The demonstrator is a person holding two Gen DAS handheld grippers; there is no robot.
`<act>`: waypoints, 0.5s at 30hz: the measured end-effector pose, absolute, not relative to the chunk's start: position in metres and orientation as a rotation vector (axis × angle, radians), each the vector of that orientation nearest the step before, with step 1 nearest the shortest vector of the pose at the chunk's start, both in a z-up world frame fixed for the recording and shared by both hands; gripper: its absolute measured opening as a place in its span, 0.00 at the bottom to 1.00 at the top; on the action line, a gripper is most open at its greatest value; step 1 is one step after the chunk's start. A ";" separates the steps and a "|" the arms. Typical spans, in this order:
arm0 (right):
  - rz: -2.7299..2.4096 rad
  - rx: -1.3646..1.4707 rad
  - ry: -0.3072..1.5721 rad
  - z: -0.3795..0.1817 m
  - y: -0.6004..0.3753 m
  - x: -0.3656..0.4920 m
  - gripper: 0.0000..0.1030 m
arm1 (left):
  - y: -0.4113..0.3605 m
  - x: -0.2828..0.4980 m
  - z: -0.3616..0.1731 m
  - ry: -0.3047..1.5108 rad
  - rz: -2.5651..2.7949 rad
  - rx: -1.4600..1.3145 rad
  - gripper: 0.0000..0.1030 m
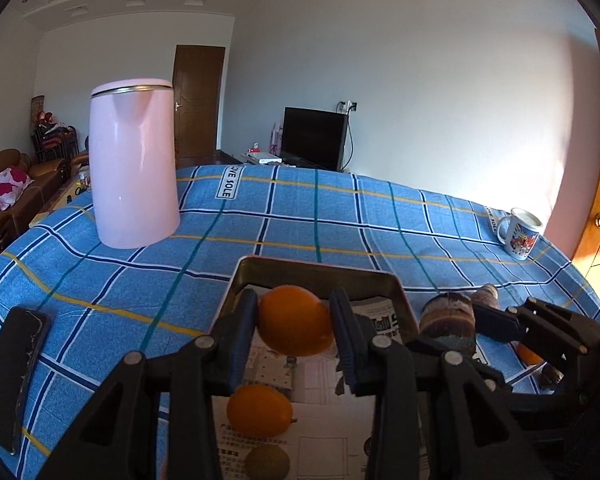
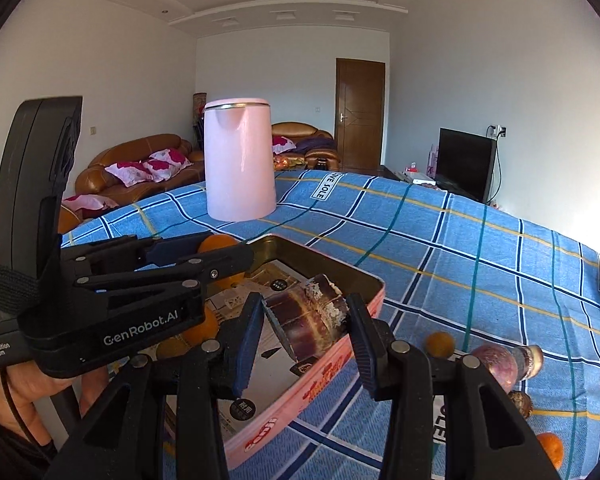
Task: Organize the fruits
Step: 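Release the orange into the tin with the left gripper while the right drops the cake in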
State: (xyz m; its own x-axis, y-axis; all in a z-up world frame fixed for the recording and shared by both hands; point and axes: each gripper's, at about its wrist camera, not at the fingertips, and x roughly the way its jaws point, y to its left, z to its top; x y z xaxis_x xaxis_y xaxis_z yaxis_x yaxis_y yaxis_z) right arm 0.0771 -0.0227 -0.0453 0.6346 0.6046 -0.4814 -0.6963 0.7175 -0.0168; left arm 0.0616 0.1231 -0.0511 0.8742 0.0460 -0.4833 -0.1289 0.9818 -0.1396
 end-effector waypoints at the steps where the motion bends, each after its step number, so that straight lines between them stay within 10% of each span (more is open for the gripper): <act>1: 0.753 -0.222 0.482 -0.048 -0.017 0.079 0.43 | 0.126 0.063 -0.052 0.508 0.099 -0.171 0.38; 11: 0.782 -0.313 0.621 -0.069 0.014 0.090 0.43 | 0.140 0.068 -0.062 0.548 0.134 -0.190 0.39; 15: 0.775 -0.309 0.632 -0.069 0.011 0.088 0.56 | 0.135 0.064 -0.056 0.528 0.140 -0.172 0.55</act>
